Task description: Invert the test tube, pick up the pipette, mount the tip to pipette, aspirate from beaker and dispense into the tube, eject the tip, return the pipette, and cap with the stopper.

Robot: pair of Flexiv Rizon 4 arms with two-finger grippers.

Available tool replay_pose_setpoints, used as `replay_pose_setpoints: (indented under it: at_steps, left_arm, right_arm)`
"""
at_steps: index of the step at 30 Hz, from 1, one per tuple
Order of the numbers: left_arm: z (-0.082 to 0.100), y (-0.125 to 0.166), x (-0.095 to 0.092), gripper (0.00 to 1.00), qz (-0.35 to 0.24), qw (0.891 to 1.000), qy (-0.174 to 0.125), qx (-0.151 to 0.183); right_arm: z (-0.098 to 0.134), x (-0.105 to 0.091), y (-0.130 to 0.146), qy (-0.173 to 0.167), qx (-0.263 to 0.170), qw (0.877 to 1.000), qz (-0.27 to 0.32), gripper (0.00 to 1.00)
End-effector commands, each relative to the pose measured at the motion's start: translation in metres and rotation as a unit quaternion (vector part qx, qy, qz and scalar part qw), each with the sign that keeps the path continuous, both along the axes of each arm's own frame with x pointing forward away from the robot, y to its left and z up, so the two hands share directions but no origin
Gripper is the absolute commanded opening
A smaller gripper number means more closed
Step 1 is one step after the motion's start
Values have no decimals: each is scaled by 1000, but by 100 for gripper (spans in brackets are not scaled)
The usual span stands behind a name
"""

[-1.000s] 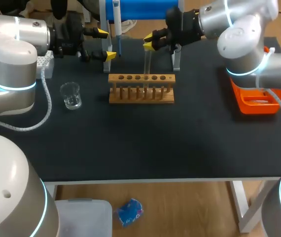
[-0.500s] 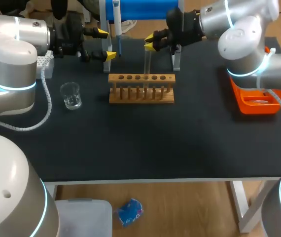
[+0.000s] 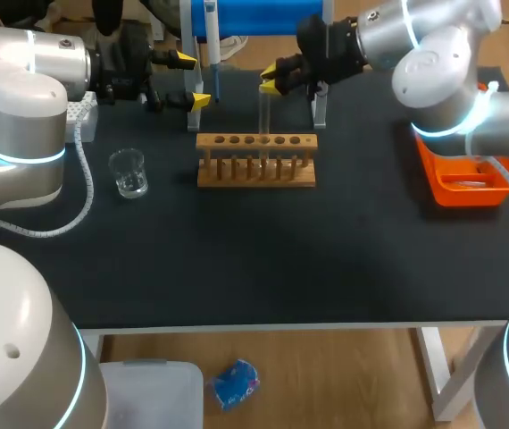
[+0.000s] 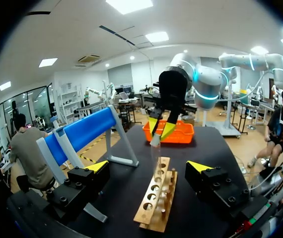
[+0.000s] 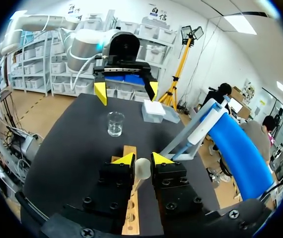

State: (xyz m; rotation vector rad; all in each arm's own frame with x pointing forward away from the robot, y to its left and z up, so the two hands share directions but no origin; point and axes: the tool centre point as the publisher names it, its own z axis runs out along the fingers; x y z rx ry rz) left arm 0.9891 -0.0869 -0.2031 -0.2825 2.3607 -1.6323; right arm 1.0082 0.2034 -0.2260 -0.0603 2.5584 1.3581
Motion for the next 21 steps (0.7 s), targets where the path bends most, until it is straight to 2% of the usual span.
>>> replay_pose_setpoints:
  at_steps: [1, 15, 21]
  left_arm:
    - [0, 0, 0, 100, -1, 1000, 1, 1]
    - [0, 0, 0, 100, -1, 1000, 1, 1]
    - [0, 0, 0, 100, -1, 1000, 1, 1]
  right_arm:
    - [2, 2, 1, 0, -1, 1000, 2, 0]
    - [14, 2, 2, -10, -5, 1000, 9, 0]
    - [22, 1, 2, -13, -28, 999, 18, 0]
